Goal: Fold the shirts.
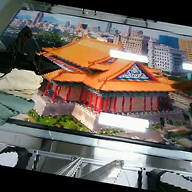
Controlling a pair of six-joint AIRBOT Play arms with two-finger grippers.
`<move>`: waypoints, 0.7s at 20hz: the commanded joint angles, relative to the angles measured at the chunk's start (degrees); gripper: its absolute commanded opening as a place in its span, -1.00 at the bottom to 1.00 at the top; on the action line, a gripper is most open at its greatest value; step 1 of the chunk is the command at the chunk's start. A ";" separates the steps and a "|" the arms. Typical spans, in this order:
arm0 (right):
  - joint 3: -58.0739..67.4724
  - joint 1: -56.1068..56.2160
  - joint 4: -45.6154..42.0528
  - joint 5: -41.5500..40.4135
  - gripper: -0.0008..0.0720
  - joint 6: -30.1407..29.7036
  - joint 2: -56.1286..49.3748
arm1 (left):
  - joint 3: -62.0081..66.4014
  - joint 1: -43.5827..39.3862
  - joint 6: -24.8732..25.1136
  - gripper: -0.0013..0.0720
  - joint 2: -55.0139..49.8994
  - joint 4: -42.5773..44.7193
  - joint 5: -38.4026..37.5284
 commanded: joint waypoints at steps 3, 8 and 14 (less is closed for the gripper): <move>-1.95 -13.66 -42.47 12.92 -0.93 7.13 1.62 | -0.02 -0.02 -0.07 -0.95 0.00 0.07 0.70; -15.61 -15.39 -58.07 9.64 -0.71 11.98 1.05 | -0.02 -0.02 -0.11 -0.95 0.00 0.07 0.63; -15.10 -14.12 -50.93 12.52 0.59 13.09 -1.38 | 0.09 -0.02 -0.94 -0.95 0.02 -0.07 0.72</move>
